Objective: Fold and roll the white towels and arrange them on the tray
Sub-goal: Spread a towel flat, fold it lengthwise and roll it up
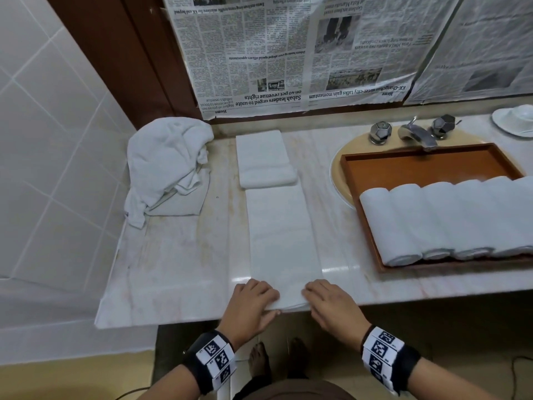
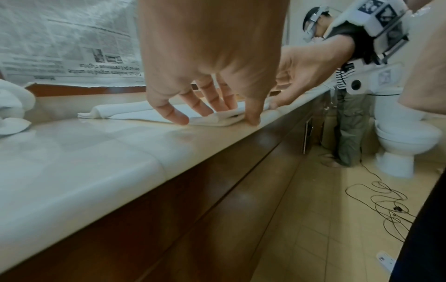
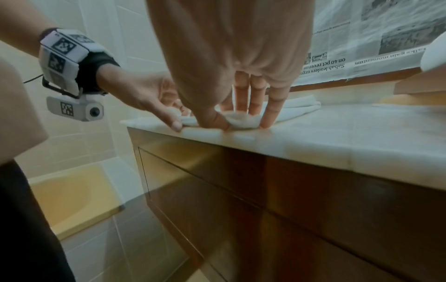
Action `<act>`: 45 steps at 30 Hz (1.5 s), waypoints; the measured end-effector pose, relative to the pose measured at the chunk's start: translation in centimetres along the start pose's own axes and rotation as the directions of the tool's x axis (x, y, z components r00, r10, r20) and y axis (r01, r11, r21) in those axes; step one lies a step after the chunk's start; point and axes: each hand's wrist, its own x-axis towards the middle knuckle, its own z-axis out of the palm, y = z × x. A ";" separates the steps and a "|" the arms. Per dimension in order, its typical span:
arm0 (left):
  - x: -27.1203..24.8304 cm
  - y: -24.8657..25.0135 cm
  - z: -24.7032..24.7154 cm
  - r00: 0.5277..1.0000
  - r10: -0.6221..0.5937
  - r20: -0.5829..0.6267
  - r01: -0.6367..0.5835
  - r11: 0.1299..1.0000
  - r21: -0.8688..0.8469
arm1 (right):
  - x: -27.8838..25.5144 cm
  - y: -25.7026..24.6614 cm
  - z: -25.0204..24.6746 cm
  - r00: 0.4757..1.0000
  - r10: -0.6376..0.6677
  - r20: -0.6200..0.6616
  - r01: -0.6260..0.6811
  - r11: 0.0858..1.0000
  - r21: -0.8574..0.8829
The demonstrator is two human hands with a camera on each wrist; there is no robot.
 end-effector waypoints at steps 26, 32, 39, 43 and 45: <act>2.1 1.4 -1.1 0.967 -0.253 -0.038 0.254 0.967 0.028 | 3.4 0.3 -1.1 0.990 0.140 0.002 -0.139 0.979 -0.150; 2.9 2.2 -1.3 0.946 -0.323 -0.005 0.321 0.940 0.119 | 4.5 0.8 -1.1 0.986 0.164 0.023 -0.161 0.984 -0.080; 3.1 1.1 -2.6 0.865 -0.498 0.063 0.501 0.849 -0.167 | 4.9 2.4 -2.7 0.936 0.323 0.140 -0.351 0.879 0.322; 2.8 0.3 -2.6 0.808 -0.584 0.074 0.554 0.711 -0.433 | 5.2 2.8 -2.5 0.930 0.350 0.108 -0.361 0.829 0.427; 3.1 0.4 -2.6 0.773 -0.632 0.049 0.572 0.663 -0.483 | 5.1 2.7 -2.3 0.928 0.370 0.051 -0.350 0.814 0.463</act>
